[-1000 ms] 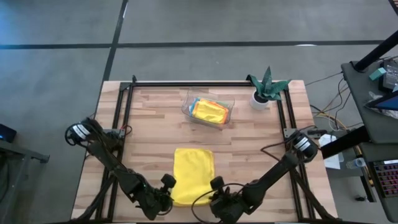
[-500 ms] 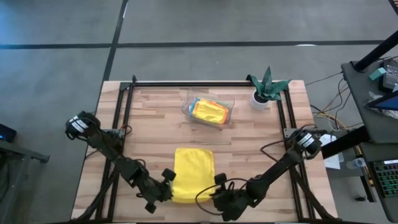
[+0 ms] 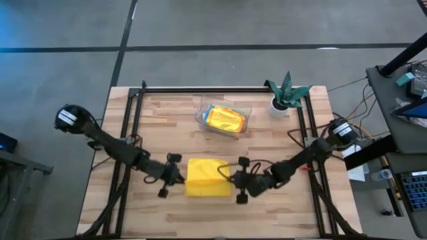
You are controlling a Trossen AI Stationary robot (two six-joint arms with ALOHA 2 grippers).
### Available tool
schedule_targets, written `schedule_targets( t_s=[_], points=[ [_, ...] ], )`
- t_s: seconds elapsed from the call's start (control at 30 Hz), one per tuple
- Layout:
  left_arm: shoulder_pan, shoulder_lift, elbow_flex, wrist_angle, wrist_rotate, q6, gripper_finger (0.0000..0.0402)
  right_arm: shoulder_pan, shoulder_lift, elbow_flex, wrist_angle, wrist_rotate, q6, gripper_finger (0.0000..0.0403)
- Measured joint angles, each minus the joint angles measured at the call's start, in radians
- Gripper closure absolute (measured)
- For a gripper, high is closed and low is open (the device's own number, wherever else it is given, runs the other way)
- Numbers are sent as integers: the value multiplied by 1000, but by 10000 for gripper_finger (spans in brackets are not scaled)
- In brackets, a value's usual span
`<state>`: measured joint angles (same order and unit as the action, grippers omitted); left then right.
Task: Fold microfiber towels
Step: Fold the yellow towel
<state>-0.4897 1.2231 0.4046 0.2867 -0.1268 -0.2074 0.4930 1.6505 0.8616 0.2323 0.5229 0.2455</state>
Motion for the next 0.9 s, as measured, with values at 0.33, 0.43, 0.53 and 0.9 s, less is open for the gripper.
schedule_targets(
  t_s=[0.33,0.43,0.53,0.9],
  points=[
    [227,25,-71,-5,112,-21,401,-107,59,-33,10,-7,32,394],
    [250,68,-65,2,117,-15,401,-123,80,-34,7,-17,46,394],
    [261,112,-66,6,117,-15,401,-138,99,-33,13,-34,51,394],
    [280,226,-28,4,91,-16,401,-154,139,-34,4,-25,76,394]
  ],
)
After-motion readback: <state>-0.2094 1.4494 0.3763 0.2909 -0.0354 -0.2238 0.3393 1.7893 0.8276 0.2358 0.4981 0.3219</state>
